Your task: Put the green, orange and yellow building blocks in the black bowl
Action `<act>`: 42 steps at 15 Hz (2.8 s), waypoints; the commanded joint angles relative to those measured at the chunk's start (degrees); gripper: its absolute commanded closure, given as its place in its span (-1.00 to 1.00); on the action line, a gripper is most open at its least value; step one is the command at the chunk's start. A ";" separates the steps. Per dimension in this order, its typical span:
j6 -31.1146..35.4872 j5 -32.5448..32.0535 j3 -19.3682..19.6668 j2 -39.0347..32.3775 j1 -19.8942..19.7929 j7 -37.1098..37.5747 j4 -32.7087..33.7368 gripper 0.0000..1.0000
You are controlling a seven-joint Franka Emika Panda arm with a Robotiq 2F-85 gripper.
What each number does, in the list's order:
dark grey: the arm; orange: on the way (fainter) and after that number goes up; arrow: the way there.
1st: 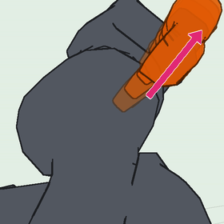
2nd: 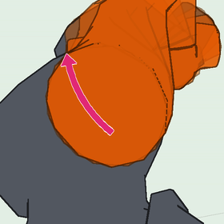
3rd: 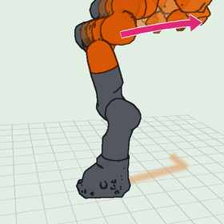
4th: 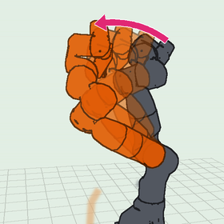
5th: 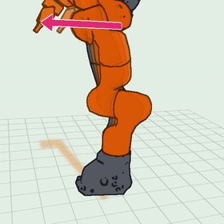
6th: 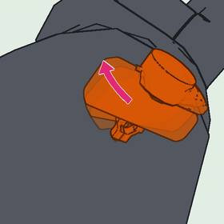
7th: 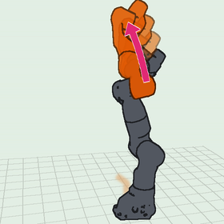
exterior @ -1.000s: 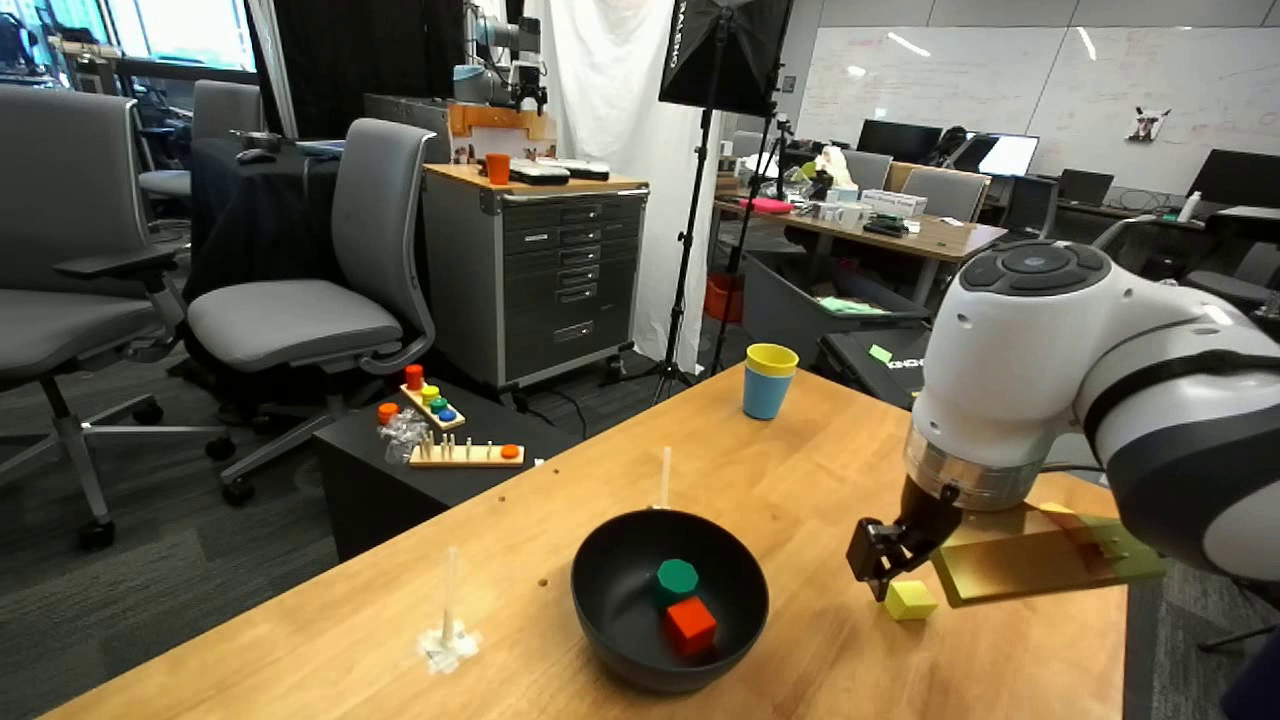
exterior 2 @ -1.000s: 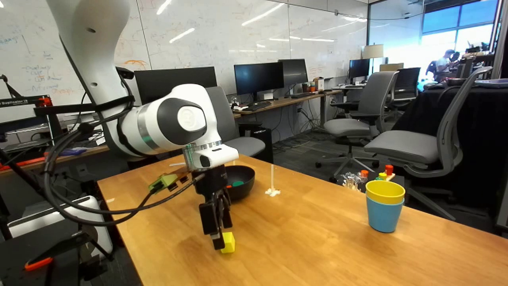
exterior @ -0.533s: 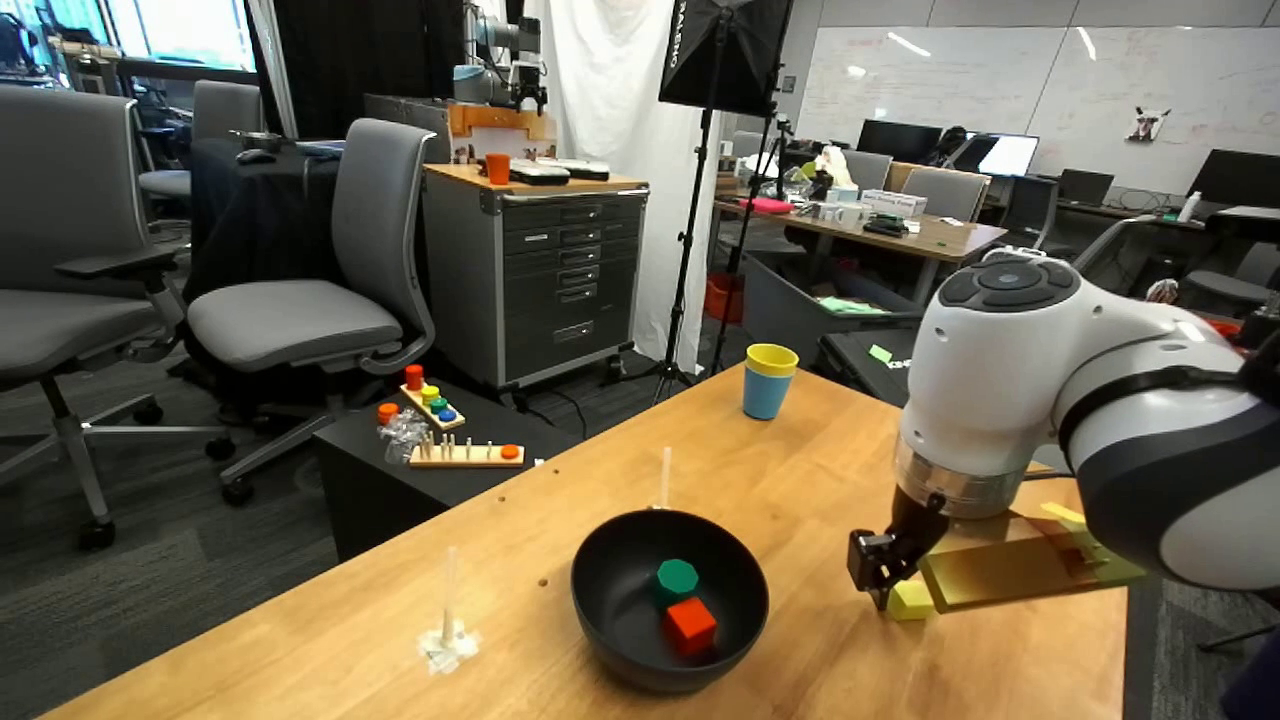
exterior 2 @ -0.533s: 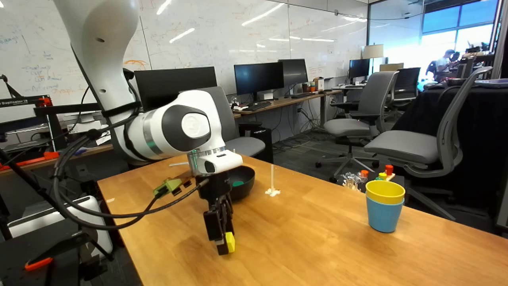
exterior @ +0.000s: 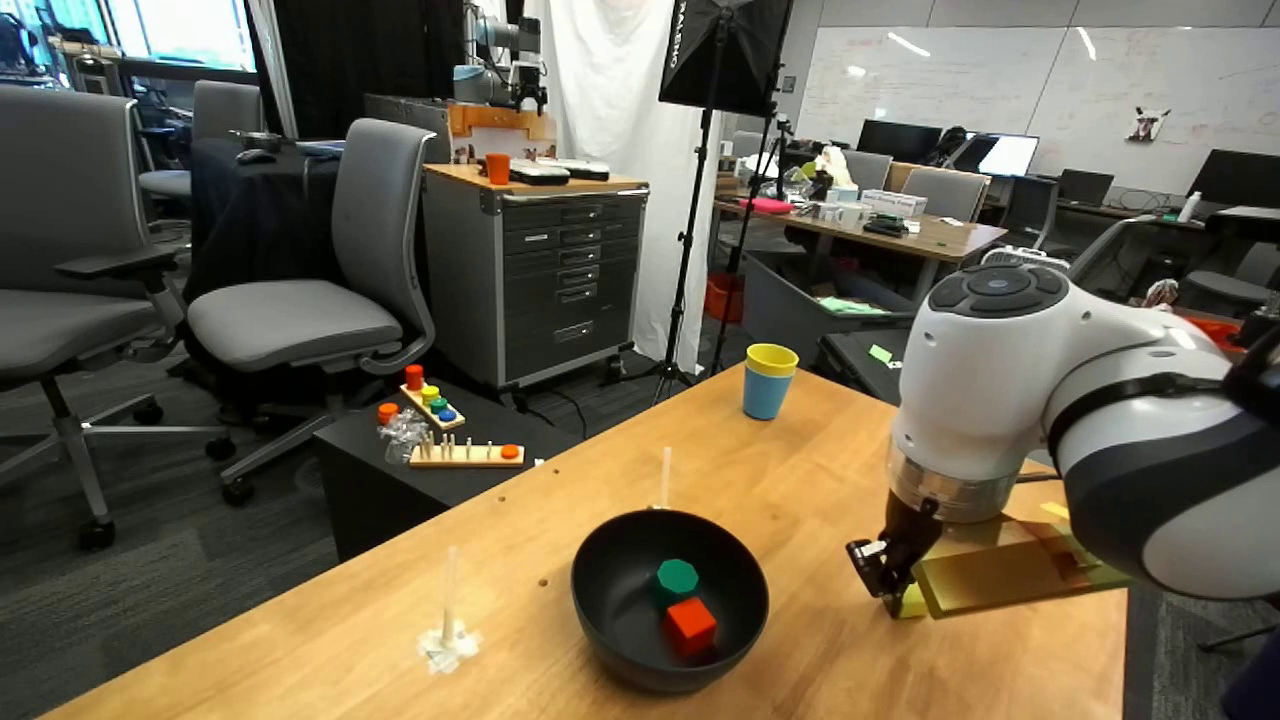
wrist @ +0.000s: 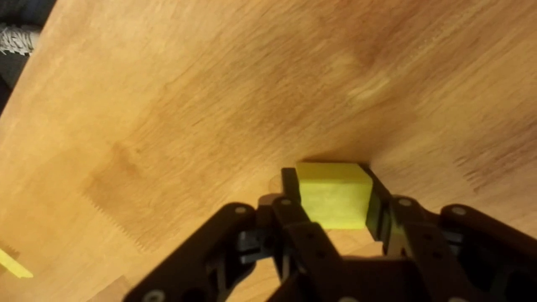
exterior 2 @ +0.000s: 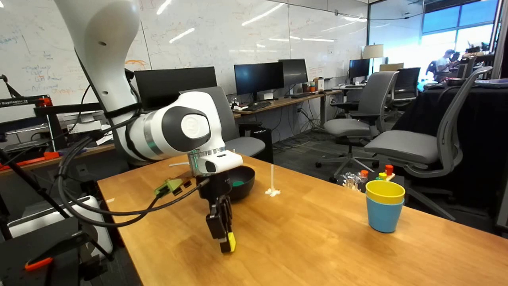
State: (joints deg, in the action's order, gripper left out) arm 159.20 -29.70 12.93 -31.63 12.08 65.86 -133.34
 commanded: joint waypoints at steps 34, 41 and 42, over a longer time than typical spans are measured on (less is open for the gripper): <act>-7.91 3.93 -5.20 -6.55 14.54 11.40 24.31 0.72; -10.95 8.73 -5.40 -15.11 14.97 12.07 34.70 0.72; -11.27 9.30 -5.31 -15.92 15.10 12.12 35.82 0.72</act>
State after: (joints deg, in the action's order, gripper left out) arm 150.81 -22.97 6.81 -44.15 25.90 77.10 -103.40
